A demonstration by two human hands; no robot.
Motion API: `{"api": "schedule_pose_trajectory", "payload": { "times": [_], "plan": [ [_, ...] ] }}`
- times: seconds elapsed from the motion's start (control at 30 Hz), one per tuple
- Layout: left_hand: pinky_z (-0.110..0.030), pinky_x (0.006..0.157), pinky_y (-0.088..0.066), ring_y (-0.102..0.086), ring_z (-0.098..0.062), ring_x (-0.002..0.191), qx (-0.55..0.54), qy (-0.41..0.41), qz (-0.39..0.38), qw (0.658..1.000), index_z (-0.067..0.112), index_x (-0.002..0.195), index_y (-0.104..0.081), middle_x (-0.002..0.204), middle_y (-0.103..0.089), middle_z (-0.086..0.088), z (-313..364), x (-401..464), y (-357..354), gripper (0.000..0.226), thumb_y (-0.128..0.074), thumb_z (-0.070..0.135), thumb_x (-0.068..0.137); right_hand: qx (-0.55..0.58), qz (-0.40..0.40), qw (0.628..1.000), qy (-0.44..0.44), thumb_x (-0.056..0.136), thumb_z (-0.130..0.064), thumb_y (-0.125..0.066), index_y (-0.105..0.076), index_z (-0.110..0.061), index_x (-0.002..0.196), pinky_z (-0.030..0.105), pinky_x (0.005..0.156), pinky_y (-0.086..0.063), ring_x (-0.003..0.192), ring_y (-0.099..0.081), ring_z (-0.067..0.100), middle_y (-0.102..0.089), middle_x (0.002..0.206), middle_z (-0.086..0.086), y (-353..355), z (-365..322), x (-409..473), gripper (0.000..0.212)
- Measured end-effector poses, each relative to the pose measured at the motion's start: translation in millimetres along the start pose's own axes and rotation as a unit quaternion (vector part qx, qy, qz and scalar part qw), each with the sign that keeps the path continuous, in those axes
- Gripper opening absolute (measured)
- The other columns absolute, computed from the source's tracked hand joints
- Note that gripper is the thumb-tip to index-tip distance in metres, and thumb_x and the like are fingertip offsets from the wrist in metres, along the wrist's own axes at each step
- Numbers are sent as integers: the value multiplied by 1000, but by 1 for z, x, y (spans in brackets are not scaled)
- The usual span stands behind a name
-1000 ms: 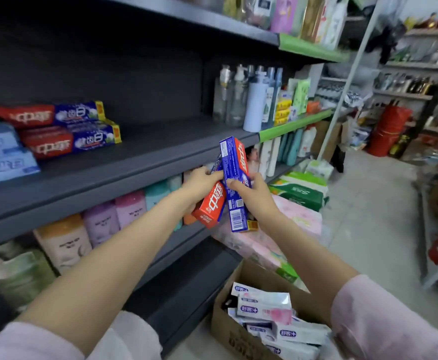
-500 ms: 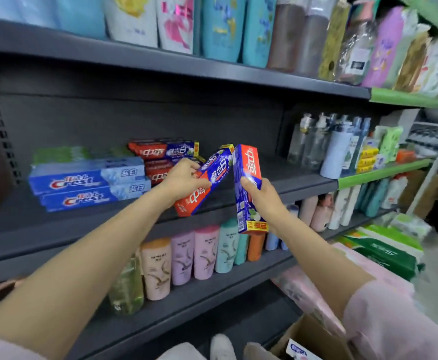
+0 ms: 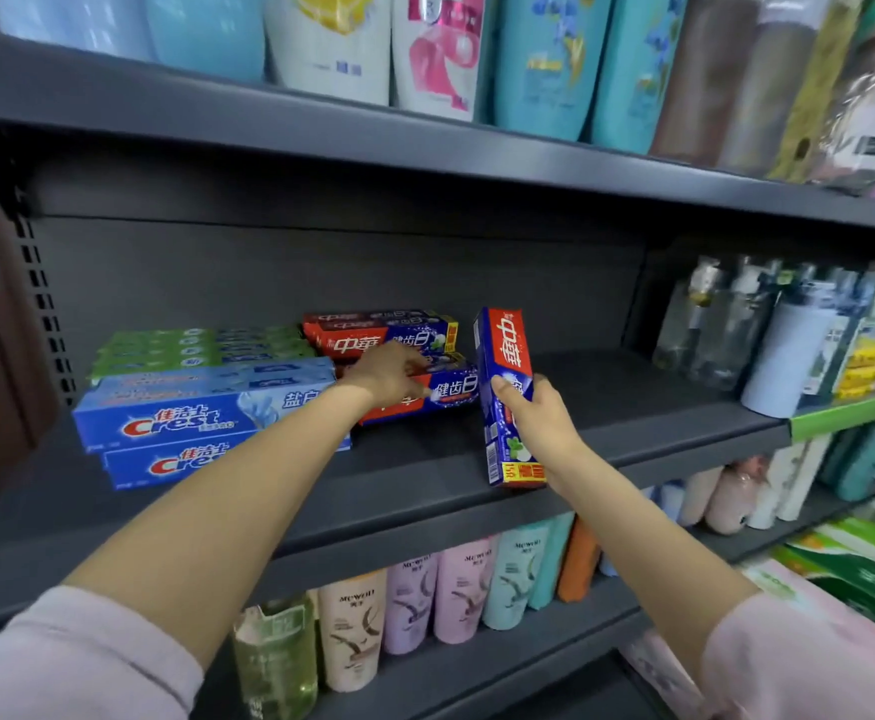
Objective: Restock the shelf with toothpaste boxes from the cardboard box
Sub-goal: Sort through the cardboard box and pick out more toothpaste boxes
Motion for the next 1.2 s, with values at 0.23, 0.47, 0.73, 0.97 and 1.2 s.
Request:
{"api": "schedule_pose_trajectory", "payload": {
  "times": [0.23, 0.47, 0.73, 0.97, 1.2],
  "plan": [
    [-44, 102, -39, -45, -30, 125, 217, 14, 12, 976, 15, 131, -55, 136, -48, -10, -4, 3, -4, 44, -61, 18, 88, -12, -56, 998, -8, 97, -24, -50, -45, -10, 124, 29, 74, -50, 97, -62, 24, -62, 114, 11, -21, -8, 19, 31],
    [-31, 93, -42, -52, -31, 120, -27, 20, 128, 991, 4, 139, -39, 133, -53, -18, 1, -16, 29, 48, -49, 3, 92, -59, -81, 994, 50, 91, -12, -61, -53, -2, 119, 31, 74, -52, 89, -63, 22, -64, 106, 10, -23, -19, 20, 31],
    [-43, 110, -29, -31, -25, 137, 184, -63, 107, 975, 33, 146, -24, 150, -32, -1, 0, -48, 35, 86, -70, 48, 75, -339, -154, 907, 199, 76, -14, -76, -59, -27, 119, 47, 104, -41, 121, -51, 25, -57, 130, 3, -30, -41, 28, 48],
    [-45, 112, -24, -41, -23, 129, 277, -42, 41, 959, 30, 139, -38, 137, -49, 1, -15, -49, 21, 63, -58, 54, 84, -368, -196, 888, 196, 84, -5, -66, -57, -22, 125, 38, 102, -43, 125, -45, 26, -46, 136, 8, -28, -51, 29, 45],
    [-44, 104, -31, -53, -29, 118, 252, -11, 181, 951, 24, 137, -38, 125, -59, -7, -6, -41, 44, 49, -54, 37, 92, -390, -90, 884, 241, 91, -10, -58, -51, -28, 133, 44, 104, -40, 124, -46, 27, -49, 133, 6, -41, -65, 51, 45]
  ]
}}
Point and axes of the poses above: each hand's wrist, its own x-axis towards the middle knuckle, its own y-axis out of the back of the hand, z = x × y, the point moved 5 cm from there along x, towards the middle knuckle
